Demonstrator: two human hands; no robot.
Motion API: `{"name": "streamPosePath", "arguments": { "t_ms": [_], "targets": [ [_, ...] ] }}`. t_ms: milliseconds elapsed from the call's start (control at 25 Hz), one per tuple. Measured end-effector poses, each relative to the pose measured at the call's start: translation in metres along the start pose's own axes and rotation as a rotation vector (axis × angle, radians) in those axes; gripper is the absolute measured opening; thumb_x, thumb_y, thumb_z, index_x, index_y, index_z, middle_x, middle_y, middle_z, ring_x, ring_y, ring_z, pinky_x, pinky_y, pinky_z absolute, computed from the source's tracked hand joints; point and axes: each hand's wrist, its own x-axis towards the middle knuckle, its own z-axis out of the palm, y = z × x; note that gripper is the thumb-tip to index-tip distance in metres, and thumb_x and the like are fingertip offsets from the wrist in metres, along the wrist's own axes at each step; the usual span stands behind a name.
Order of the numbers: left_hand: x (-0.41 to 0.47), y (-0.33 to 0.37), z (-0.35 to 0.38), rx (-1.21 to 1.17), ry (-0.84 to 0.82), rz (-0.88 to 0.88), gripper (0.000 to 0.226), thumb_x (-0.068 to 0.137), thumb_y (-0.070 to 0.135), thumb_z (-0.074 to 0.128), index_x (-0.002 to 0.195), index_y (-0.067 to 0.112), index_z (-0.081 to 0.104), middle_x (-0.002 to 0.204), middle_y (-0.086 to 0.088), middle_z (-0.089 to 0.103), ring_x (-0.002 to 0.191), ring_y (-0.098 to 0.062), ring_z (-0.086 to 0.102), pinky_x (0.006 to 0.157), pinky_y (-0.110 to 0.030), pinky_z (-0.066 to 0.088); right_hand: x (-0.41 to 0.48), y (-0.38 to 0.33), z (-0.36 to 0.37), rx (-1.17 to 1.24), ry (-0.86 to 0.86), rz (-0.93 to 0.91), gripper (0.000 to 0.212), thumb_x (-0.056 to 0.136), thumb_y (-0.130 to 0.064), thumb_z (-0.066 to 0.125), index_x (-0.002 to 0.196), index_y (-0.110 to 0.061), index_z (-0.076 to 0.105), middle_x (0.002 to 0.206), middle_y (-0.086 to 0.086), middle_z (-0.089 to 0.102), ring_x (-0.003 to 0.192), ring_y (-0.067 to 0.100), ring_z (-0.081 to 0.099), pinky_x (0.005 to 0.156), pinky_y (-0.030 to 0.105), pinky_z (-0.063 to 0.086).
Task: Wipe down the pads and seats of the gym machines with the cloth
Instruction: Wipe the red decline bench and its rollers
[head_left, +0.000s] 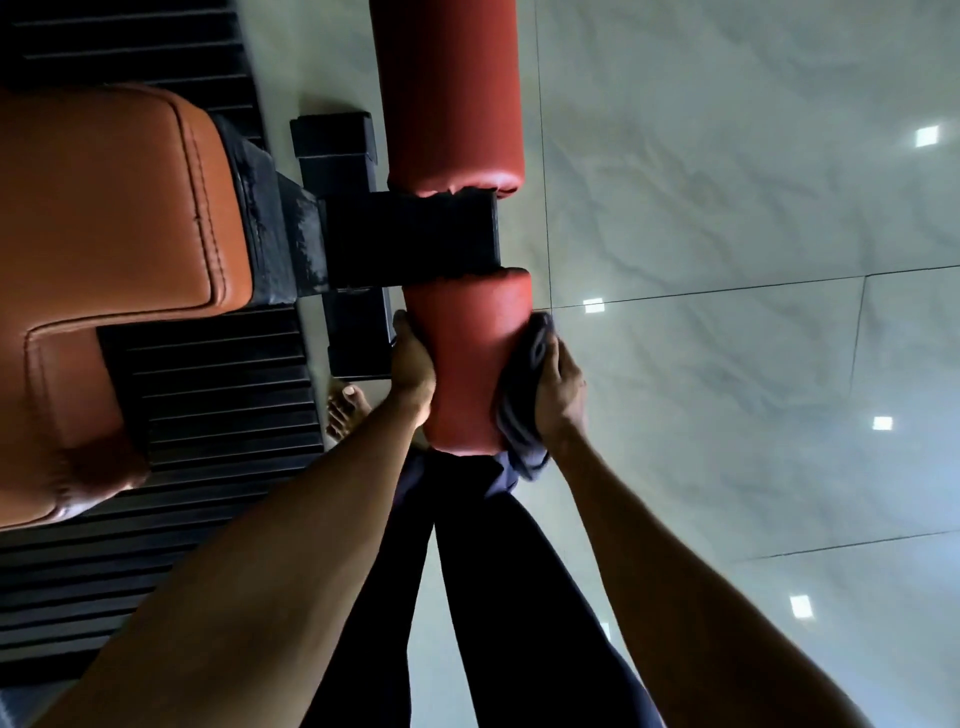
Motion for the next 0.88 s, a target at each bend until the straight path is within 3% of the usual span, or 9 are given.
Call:
{"name": "streamPosePath", "arguments": {
  "t_ms": [80,160,280,400,440,520,640,760,880],
  "targets": [
    [0.002,-0.008,-0.001,0.055,0.043,0.047,0.084,0.093,0.077,0.016,0.123,0.018,0.069,0.120,-0.004,0.071,0.109,-0.022,0.066,0.103,-0.038,0.049,-0.036,0.013,-0.003,-0.033,-0.007,0.054,0.053,0.105,-0.046,0.037,0.147,-0.016,0.051,0.147,0.007,0.055,0.135,0.027,0.050,0.107,0.026,0.037],
    [-0.014,-0.014,0.007,0.123,0.176,0.091,0.091,0.086,0.082,0.013,0.122,0.019,0.067,0.118,-0.006,0.072,0.109,-0.027,0.066,0.102,-0.041,0.048,-0.059,0.007,0.001,-0.116,-0.003,-0.043,0.059,0.102,-0.048,0.039,0.150,-0.016,0.045,0.150,0.006,0.047,0.135,0.028,0.049,0.107,0.032,0.039],
    [-0.041,-0.011,0.027,0.248,0.293,0.230,0.061,0.105,0.057,0.018,0.127,0.016,0.058,0.124,-0.011,0.067,0.113,-0.032,0.063,0.088,-0.031,0.040,-0.036,-0.034,0.010,-0.266,0.033,-0.212,0.060,0.102,-0.051,0.037,0.154,-0.021,0.039,0.159,0.002,0.036,0.133,0.028,0.048,0.104,0.040,0.043],
    [-0.034,-0.004,0.027,0.371,0.404,0.115,0.062,0.105,0.056,0.018,0.132,0.018,0.059,0.129,-0.014,0.065,0.117,-0.037,0.061,0.094,-0.038,0.042,0.021,-0.058,0.014,-0.158,0.061,-0.167,0.048,0.106,-0.048,0.033,0.141,-0.022,0.054,0.143,0.010,0.055,0.124,0.034,0.056,0.098,0.039,0.044],
    [-0.024,-0.006,0.022,0.359,0.362,0.066,0.066,0.104,0.059,0.017,0.133,0.017,0.060,0.130,-0.014,0.064,0.119,-0.036,0.060,0.101,-0.040,0.043,0.033,-0.057,0.010,-0.102,0.066,-0.108,0.048,0.106,-0.049,0.031,0.129,-0.020,0.062,0.130,0.014,0.063,0.118,0.037,0.058,0.093,0.039,0.044],
    [-0.006,-0.008,0.006,0.121,0.111,0.030,0.068,0.102,0.063,0.020,0.124,0.017,0.066,0.128,-0.011,0.067,0.119,-0.030,0.062,0.107,-0.042,0.045,0.025,-0.044,0.008,-0.026,0.072,-0.029,0.049,0.108,-0.050,0.029,0.118,-0.019,0.066,0.121,0.016,0.068,0.112,0.039,0.060,0.086,0.037,0.042],
    [0.006,-0.011,-0.005,0.004,-0.005,0.026,0.070,0.097,0.071,0.024,0.106,0.021,0.071,0.116,-0.006,0.073,0.113,-0.026,0.066,0.104,-0.042,0.049,-0.028,-0.009,0.007,-0.047,0.102,0.047,0.047,0.107,-0.048,0.031,0.134,-0.021,0.060,0.134,0.010,0.063,0.121,0.034,0.057,0.091,0.035,0.041],
    [-0.026,-0.011,0.009,0.133,0.178,0.106,0.071,0.102,0.064,0.018,0.122,0.015,0.066,0.124,-0.013,0.068,0.116,-0.032,0.063,0.101,-0.040,0.047,-0.070,0.007,0.010,-0.168,0.069,-0.050,0.057,0.102,-0.050,0.035,0.151,-0.021,0.044,0.151,0.005,0.046,0.133,0.029,0.049,0.108,0.041,0.040],
    [-0.051,-0.008,0.025,0.227,0.304,0.205,0.060,0.106,0.055,0.018,0.128,0.017,0.059,0.127,-0.013,0.065,0.115,-0.035,0.062,0.094,-0.038,0.045,-0.058,-0.021,0.013,-0.315,0.037,-0.146,0.056,0.105,-0.046,0.043,0.155,-0.023,0.036,0.163,-0.002,0.031,0.134,0.029,0.048,0.105,0.042,0.043]
  ]
}}
